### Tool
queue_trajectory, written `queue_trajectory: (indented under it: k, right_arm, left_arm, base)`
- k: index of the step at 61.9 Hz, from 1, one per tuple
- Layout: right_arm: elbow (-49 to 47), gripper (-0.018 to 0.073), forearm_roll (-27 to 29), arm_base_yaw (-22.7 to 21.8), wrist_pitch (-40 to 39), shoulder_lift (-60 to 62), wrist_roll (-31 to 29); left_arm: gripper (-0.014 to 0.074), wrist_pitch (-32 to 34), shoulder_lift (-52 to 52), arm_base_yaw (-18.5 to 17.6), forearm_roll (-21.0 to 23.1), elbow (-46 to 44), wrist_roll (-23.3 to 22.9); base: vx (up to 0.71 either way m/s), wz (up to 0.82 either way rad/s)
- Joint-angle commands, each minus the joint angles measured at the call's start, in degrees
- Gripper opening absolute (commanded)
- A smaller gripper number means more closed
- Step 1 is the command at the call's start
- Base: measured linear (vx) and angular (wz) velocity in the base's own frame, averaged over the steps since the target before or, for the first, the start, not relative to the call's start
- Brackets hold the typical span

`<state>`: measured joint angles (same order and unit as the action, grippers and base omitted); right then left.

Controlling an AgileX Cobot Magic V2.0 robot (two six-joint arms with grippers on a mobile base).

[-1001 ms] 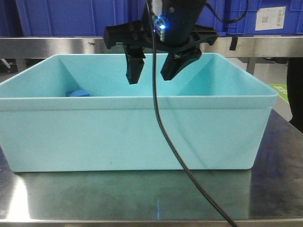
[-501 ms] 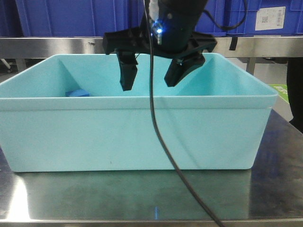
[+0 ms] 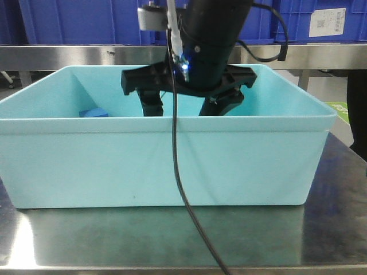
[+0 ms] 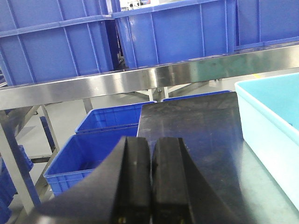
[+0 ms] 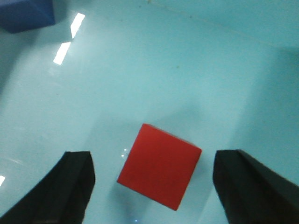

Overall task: Pick red cube and place on left shelf
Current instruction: 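Lower the right gripper around the red cube and close it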

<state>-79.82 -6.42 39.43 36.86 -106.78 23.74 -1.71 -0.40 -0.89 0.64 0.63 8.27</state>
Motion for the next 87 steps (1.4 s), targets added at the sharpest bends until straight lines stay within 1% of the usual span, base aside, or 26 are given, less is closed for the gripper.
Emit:
queue_trajectory:
  k: [1,19,39,71,76,79,83,84,87]
  right_arm:
    - [-2.04,0.0626,-0.37,-0.08,-1.83,2.37,-0.41]
    - [-2.04,0.0626,-0.37,-0.08,-2.32,1.60,-0.36]
    - [-2.04,0.0626,-0.37,-0.08,-4.70,1.11,-0.36]
    - [-2.04,0.0618,-0.42,-0.08,-4.76,0.56,-0.36]
    - [-2.04,0.0568,-0.46,-0.08,-5.46,0.56,-0.36]
    - [-2.04,0.0499,-0.46,-0.08,-5.84,0.56,-0.36]
    - [-2.04,0.0393,-0.46,-0.08,-6.51,0.56,-0.36]
    - [-2.04,0.0347,-0.46,-0.08,-6.68,0.56,-0.36]
    - [-2.04,0.0251,-0.46,-0.08,-7.06,0.63,-0.36]
  left_arm:
    - [0.0106,5.18,0.23,-0.31,0.27,1.26,0.03]
    - [0.0106,5.18,0.23,-0.31,0.27,1.26,0.03]
    - [0.0106,5.18,0.23,-0.31,0.27,1.26,0.03]
    - [0.0106,5.18,0.23,-0.31,0.27,1.26,0.03]
    - [0.0106,5.18,0.23,-0.31,0.27,1.26,0.03]
    - [0.0106,5.18,0.23,-0.31,0.27,1.26,0.03]
    - [0.0106,5.18,0.23,-0.31,0.27,1.26,0.03]
    - [0.0106,5.18,0.23,-0.31,0.27,1.26,0.03]
    - [0.0106,5.18,0.23,-0.31,0.27,1.26,0.03]
  base:
    - [0.00,0.00]
    - [0.00,0.00]
    - [0.00,0.00]
    - [0.00,0.00]
    - [0.00,0.00]
    - [0.00,0.00]
    - [0.00,0.00]
    - [0.00,0.00]
    - [0.00,0.00]
